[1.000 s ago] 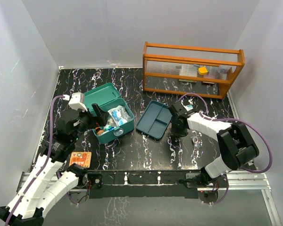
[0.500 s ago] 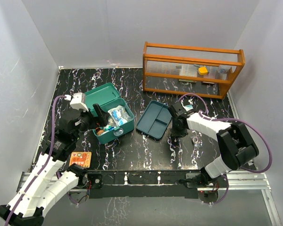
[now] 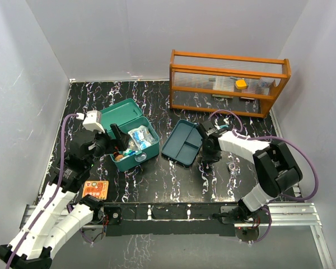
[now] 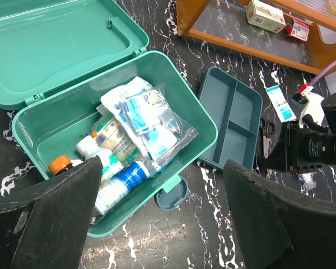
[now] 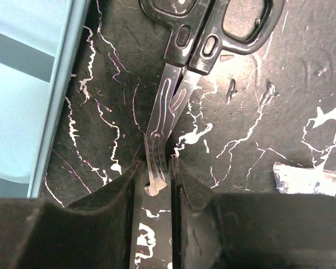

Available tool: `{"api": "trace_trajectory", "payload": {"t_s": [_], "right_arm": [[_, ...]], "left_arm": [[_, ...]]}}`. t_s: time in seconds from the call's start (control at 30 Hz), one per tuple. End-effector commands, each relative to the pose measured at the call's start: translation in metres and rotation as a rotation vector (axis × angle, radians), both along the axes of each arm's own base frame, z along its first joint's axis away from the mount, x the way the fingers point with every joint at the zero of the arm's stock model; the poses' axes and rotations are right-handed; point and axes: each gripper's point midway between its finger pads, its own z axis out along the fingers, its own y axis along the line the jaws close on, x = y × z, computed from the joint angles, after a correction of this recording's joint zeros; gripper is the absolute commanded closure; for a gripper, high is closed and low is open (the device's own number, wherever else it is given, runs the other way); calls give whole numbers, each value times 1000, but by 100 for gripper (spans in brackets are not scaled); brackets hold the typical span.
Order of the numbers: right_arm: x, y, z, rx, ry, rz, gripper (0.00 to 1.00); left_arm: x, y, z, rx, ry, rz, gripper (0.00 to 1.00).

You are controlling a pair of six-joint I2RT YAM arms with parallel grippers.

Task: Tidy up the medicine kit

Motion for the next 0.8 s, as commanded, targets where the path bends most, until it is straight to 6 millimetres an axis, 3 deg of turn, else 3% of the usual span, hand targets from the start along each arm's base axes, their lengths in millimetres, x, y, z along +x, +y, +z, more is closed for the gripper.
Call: {"api": "trace_trajectory", "payload": {"t_s": [0.0, 0.27, 0.53, 0.77], "right_arm": [[-14, -7, -24, -51, 73, 10, 81], [-11, 4, -24, 9, 53, 12, 94], [4, 16, -4, 100, -56, -44, 94], [4, 22, 8, 183, -120, -105, 92]], "left_arm": [[0, -2, 11, -4, -35, -21, 12], [-3, 2, 10, 19, -32, -21, 12], [-3, 4, 15, 23, -44, -9, 11], [1, 5, 15, 27, -45, 0, 11]]}}
